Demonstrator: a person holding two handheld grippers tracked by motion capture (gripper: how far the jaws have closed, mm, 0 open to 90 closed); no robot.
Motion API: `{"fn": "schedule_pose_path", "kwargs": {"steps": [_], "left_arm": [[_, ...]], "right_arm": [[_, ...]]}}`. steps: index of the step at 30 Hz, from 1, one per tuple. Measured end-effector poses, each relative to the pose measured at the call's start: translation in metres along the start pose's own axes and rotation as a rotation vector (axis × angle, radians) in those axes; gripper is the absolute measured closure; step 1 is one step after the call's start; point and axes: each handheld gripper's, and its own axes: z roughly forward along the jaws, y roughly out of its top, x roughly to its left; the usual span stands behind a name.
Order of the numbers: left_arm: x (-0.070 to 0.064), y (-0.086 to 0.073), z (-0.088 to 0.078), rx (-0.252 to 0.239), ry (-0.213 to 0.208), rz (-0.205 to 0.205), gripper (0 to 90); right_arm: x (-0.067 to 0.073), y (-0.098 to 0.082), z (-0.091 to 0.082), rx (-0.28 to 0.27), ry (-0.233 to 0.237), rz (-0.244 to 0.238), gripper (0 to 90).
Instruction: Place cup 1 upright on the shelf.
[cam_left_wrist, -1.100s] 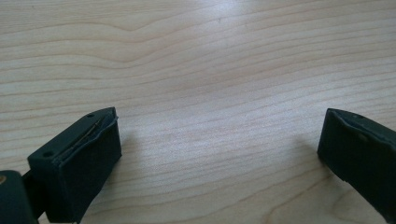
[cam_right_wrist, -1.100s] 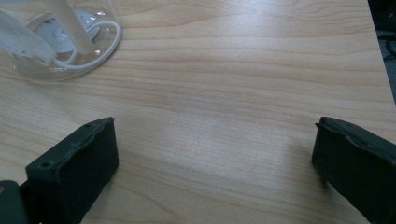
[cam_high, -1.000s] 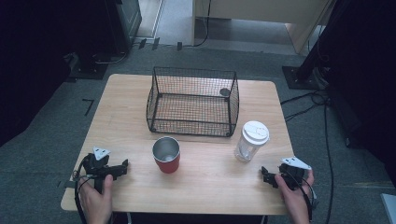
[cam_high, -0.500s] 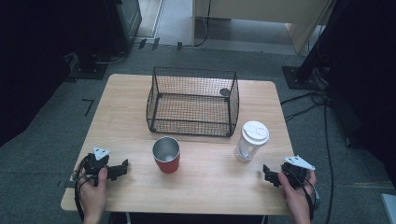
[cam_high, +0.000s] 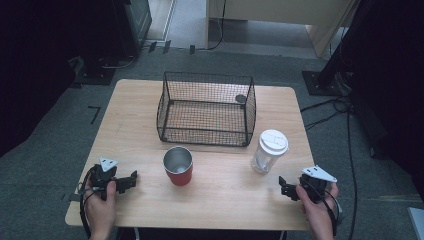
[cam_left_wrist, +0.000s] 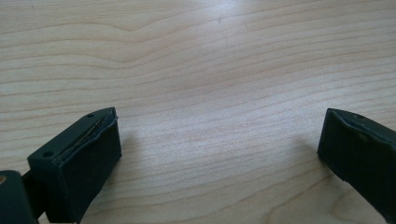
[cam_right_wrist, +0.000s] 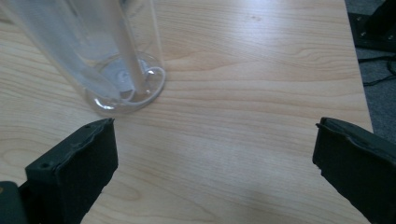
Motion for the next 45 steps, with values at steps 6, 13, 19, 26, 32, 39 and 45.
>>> {"fn": "schedule_pose_path", "kwargs": {"steps": [6,13,19,26,32,39,45], "left_arm": [[0.000,0.000,0.000,0.000,0.000,0.000,0.0],[0.000,0.000,0.000,0.000,0.000,0.000,0.0],[0.000,0.000,0.000,-0.001,0.000,0.000,0.0],[0.000,0.000,0.000,0.000,0.000,0.000,0.0],[0.000,0.000,0.000,0.000,0.000,0.000,0.0],[0.000,0.000,0.000,0.000,0.000,0.001,0.0],[0.000,0.000,0.000,0.000,0.000,0.001,0.0]], "right_arm": [[0.010,0.004,-0.004,-0.009,0.029,-0.017,0.0],[0.022,0.007,-0.006,-0.015,0.055,-0.038,0.0],[0.028,0.008,-0.006,-0.016,0.066,-0.049,0.0],[0.039,0.012,-0.007,-0.027,0.088,-0.069,0.0],[0.052,0.016,-0.006,-0.035,0.115,-0.087,0.0],[0.065,0.021,-0.006,-0.045,0.141,-0.103,0.0],[0.072,0.021,-0.005,-0.045,0.157,-0.112,0.0]]}}
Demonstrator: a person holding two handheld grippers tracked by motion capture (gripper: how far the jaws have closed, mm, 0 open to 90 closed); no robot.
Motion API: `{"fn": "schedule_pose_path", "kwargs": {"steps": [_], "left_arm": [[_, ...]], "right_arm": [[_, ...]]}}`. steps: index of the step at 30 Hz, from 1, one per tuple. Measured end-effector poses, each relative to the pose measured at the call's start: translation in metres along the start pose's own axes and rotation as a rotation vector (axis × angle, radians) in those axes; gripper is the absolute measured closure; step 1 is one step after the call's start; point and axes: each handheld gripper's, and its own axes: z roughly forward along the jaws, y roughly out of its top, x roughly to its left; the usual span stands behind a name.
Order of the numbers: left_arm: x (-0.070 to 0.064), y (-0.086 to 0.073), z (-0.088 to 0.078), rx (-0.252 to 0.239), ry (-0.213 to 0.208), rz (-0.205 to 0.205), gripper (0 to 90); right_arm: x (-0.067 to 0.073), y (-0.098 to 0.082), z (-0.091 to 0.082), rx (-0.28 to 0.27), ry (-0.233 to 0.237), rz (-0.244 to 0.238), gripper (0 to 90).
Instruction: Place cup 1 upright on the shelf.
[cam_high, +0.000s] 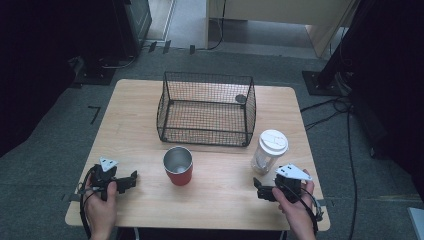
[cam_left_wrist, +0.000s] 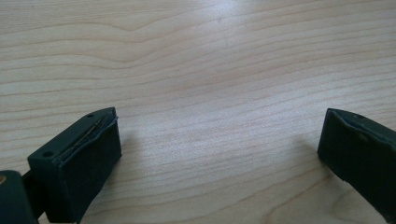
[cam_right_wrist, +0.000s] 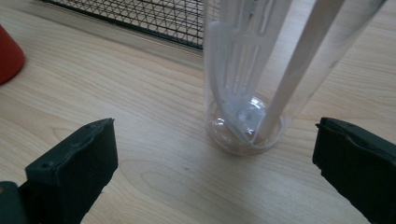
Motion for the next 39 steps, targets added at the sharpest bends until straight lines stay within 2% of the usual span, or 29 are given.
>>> {"fn": "schedule_pose_path", "kwargs": {"steps": [39], "left_arm": [[0.000,0.000,0.000,0.000,-0.001,0.000,0.0]], "right_arm": [[0.046,0.021,0.011,-0.029,0.097,-0.076,0.0]]}}
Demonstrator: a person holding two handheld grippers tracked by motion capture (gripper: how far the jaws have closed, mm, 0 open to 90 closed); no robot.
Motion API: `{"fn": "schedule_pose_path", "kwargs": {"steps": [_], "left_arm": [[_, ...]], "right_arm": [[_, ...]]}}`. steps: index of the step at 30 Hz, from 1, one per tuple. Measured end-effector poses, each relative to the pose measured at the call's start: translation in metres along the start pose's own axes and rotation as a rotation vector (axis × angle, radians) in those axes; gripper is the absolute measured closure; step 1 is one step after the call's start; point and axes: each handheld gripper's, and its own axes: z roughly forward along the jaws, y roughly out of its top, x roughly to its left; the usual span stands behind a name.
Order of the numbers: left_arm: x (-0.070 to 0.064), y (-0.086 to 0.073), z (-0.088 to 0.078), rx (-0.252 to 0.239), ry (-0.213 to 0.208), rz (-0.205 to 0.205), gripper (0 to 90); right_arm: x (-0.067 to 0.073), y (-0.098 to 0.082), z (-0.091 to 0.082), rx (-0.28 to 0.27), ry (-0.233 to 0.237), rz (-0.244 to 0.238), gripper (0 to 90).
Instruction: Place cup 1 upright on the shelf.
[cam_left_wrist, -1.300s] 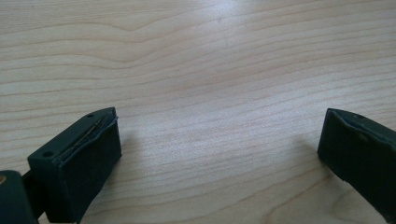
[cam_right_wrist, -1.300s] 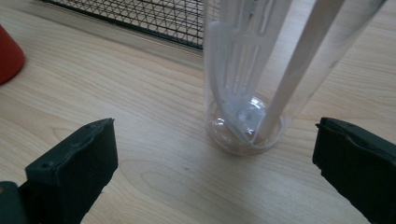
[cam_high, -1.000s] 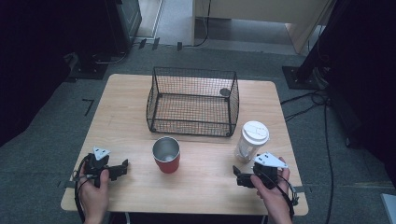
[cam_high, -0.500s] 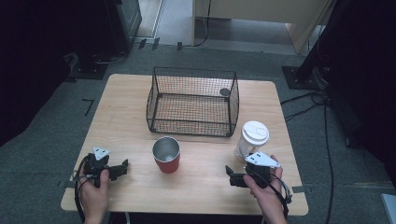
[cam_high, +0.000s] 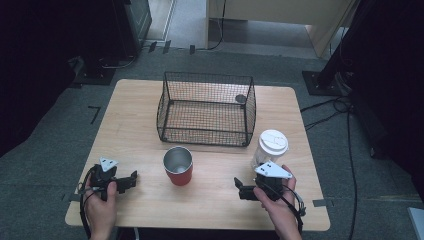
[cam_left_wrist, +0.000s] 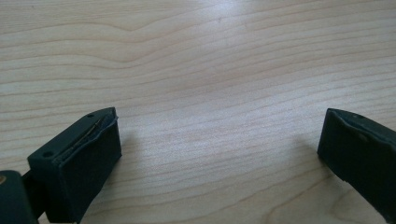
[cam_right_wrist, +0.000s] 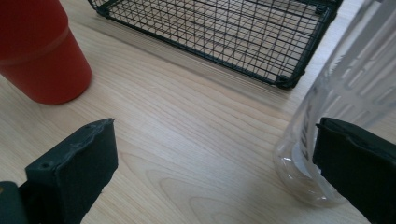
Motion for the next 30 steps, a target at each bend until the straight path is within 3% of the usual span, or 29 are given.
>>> {"fn": "schedule_pose_path", "kwargs": {"steps": [17,30], "left_arm": [[0.000,0.000,0.000,0.000,0.000,0.000,0.0],[0.000,0.000,0.000,0.000,0.000,0.000,0.0]], "right_arm": [[0.019,0.006,0.010,-0.004,0.043,-0.027,0.0],[0.037,0.015,0.020,-0.027,0.102,-0.047,0.0]]}}
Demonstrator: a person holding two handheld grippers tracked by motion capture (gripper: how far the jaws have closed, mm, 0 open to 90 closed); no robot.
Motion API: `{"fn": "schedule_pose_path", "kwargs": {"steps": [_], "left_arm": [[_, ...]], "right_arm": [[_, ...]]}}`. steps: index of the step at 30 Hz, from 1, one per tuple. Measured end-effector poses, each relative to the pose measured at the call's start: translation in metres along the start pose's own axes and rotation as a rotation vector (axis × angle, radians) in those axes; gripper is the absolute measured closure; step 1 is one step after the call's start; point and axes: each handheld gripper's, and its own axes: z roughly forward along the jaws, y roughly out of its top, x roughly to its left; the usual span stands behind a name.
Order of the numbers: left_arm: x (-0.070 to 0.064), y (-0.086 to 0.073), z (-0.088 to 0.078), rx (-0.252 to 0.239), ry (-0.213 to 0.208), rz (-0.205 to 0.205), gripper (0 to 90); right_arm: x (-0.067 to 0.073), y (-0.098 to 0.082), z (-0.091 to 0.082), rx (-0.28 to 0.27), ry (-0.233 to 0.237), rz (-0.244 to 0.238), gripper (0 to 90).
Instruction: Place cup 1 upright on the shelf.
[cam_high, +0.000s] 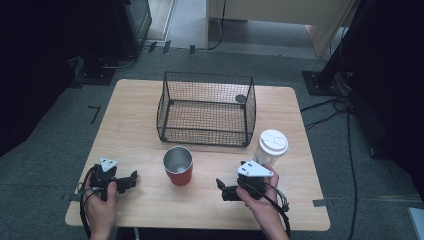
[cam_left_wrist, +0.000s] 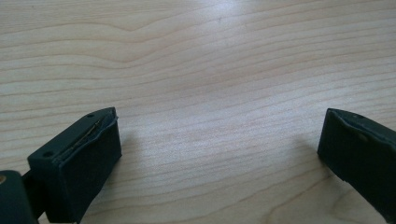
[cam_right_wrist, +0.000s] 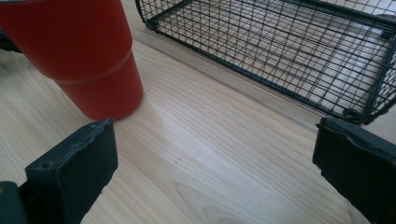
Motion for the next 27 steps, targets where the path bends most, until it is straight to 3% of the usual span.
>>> {"fn": "schedule_pose_path", "kwargs": {"steps": [27], "left_arm": [[0.000,0.000,0.000,-0.001,0.000,0.000,0.0]], "right_arm": [[0.020,0.014,0.014,-0.051,0.091,-0.001,0.1]]}}
